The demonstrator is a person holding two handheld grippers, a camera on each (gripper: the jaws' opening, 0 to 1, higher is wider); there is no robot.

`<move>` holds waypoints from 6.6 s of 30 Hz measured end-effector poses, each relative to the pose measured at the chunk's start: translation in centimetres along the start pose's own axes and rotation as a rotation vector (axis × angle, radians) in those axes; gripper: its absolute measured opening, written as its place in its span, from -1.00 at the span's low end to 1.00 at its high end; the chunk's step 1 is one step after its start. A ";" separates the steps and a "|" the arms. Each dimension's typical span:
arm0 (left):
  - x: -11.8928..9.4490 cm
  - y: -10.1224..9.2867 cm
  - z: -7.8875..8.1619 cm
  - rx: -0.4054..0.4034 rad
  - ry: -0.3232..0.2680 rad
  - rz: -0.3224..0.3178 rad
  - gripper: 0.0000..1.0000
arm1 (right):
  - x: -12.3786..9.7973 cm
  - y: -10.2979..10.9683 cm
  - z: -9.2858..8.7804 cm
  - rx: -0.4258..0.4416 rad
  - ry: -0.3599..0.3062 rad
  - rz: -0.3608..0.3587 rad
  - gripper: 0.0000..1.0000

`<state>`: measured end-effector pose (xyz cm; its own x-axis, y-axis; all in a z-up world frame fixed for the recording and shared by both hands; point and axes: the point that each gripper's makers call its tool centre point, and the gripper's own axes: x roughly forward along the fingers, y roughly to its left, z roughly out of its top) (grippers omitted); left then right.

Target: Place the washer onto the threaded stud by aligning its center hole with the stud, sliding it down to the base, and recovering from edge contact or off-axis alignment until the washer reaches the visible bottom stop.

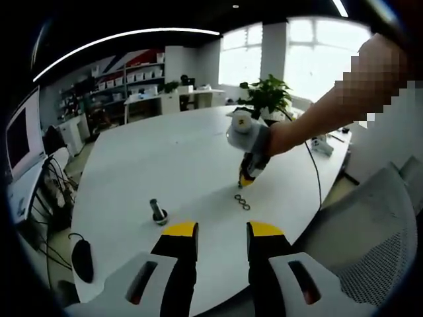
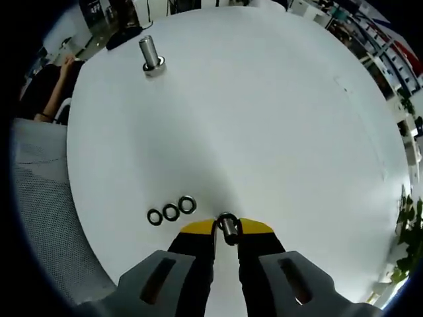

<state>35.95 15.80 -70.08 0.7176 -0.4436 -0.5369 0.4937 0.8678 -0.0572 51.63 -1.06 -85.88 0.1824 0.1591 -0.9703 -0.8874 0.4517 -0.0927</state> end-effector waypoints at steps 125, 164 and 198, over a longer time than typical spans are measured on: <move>0.2 0.1 -0.3 0.015 0.016 0.008 -0.45 | 0.5 8.0 0.0 -0.210 0.074 0.099 -0.71; 0.0 -0.2 0.0 0.017 0.003 -0.001 -0.45 | -4.1 2.9 -1.4 0.124 -0.122 -0.004 -0.73; 0.0 0.0 -0.2 0.017 0.014 0.008 -0.45 | -5.4 -0.6 1.1 0.091 -0.162 -0.054 -0.73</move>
<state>35.86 15.89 -70.22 0.7148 -0.4337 -0.5486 0.4962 0.8673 -0.0391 51.70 -1.20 -80.34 0.3008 0.2690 -0.9150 -0.8340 0.5395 -0.1155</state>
